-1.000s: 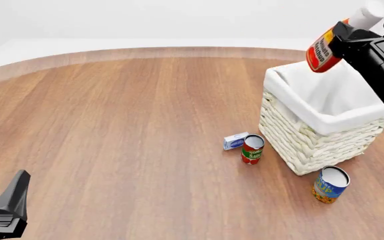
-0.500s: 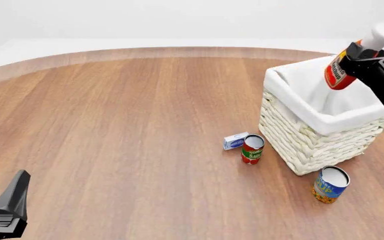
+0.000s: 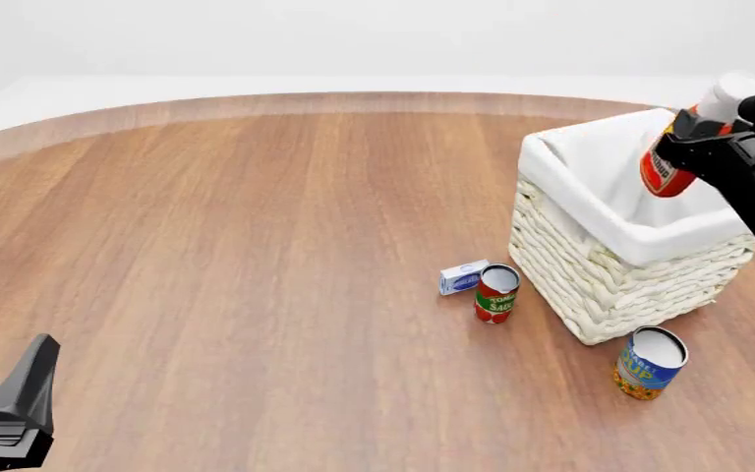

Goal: Pick up the ketchup, and put it in the basket.

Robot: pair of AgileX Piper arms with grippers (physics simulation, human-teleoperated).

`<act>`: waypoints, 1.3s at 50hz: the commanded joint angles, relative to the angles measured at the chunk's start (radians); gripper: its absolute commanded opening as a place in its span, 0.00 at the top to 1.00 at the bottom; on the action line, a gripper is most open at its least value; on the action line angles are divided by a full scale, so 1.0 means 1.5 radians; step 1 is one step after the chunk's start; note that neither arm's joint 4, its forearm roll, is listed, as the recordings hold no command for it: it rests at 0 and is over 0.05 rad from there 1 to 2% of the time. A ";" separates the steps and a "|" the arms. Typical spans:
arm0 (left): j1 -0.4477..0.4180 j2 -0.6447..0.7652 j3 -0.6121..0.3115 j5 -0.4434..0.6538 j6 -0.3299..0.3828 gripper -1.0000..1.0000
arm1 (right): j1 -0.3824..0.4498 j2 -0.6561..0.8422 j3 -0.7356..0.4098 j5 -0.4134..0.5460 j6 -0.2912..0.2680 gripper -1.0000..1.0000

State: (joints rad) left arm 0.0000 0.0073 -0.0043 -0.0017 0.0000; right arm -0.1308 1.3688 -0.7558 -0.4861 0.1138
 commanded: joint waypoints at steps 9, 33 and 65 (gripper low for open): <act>0.000 0.000 0.000 0.000 0.000 0.00 | 0.021 0.056 -0.022 0.002 -0.028 1.00; 0.000 0.000 0.000 0.000 0.000 0.00 | 0.035 0.087 -0.016 -0.013 -0.040 0.00; 0.000 0.000 0.000 0.000 0.000 0.00 | 0.067 0.020 0.029 -0.049 -0.051 0.00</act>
State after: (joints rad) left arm 0.0000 0.0073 -0.0043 -0.0017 0.0000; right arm -0.0436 1.4336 -0.7300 -0.5486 0.0428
